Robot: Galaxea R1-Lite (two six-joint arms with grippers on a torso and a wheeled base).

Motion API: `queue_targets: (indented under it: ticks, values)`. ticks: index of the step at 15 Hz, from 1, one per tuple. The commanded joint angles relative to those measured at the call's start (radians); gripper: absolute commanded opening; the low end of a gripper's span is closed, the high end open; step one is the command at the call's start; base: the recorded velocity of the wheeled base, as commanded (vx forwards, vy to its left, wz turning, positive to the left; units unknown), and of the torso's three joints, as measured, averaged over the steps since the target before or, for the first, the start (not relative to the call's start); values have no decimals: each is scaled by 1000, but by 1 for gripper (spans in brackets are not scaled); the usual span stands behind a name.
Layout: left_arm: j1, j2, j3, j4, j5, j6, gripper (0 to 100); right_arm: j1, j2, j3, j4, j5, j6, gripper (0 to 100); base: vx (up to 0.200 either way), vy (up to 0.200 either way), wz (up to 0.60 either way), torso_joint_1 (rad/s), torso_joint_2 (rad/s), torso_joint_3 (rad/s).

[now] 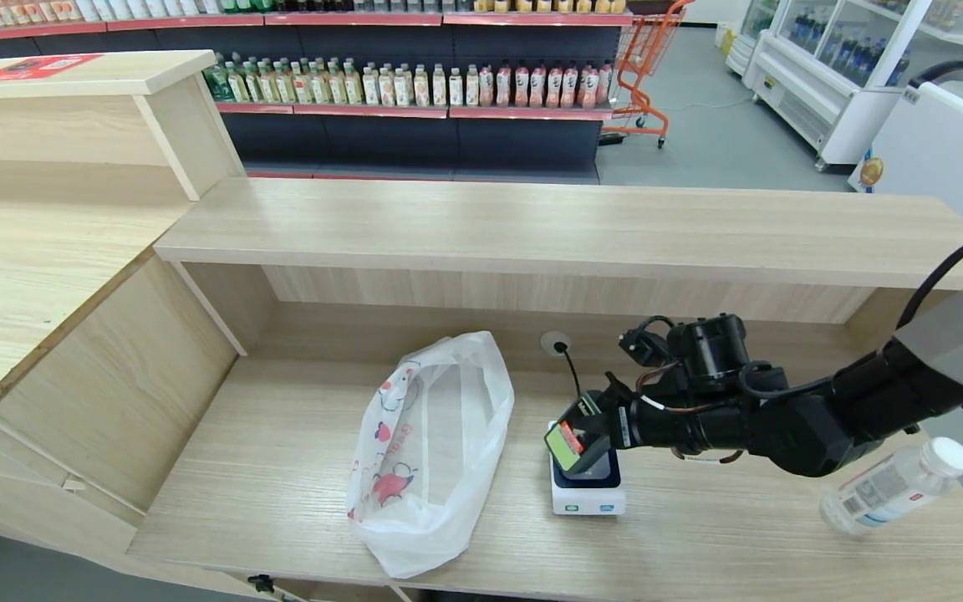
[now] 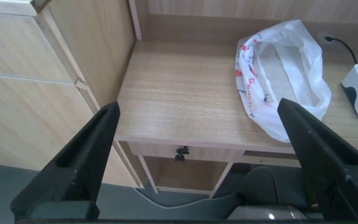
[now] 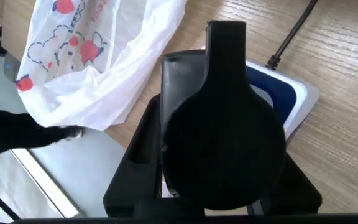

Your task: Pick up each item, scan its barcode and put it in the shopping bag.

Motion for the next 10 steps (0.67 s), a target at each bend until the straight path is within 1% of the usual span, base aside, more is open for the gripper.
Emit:
queue_targets:
  ticks: [1, 3, 4, 5, 7, 8, 10]
  values:
    - [0, 0, 0, 0, 1, 0, 100, 0, -7, -4, 2, -3, 2, 0, 0, 0, 0, 0, 0, 0]
    - [0, 0, 0, 0, 1, 0, 100, 0, -84, -35, 5, -1, 65, 0, 0, 0, 0, 0, 0, 0]
    - [0, 0, 0, 0, -1, 0, 100, -3, -168, -38, 3, -10, 82, 0, 0, 0, 0, 0, 0, 0]
    - [0, 0, 0, 0, -1, 0, 100, -12, -235, -33, 6, -35, 42, 0, 0, 0, 0, 0, 0, 0]
    - [0, 0, 0, 0, 1, 0, 100, -39, -329, 8, 3, -145, -95, 0, 0, 0, 0, 0, 0, 0]
    - [0, 1, 0, 0, -1, 0, 100, -39, -355, 34, 2, -182, -125, 0, 0, 0, 0, 0, 0, 0]
    - [0, 13, 0, 0, -1, 3, 100, -39, -407, 111, 0, -202, -165, 0, 0, 0, 0, 0, 0, 0]
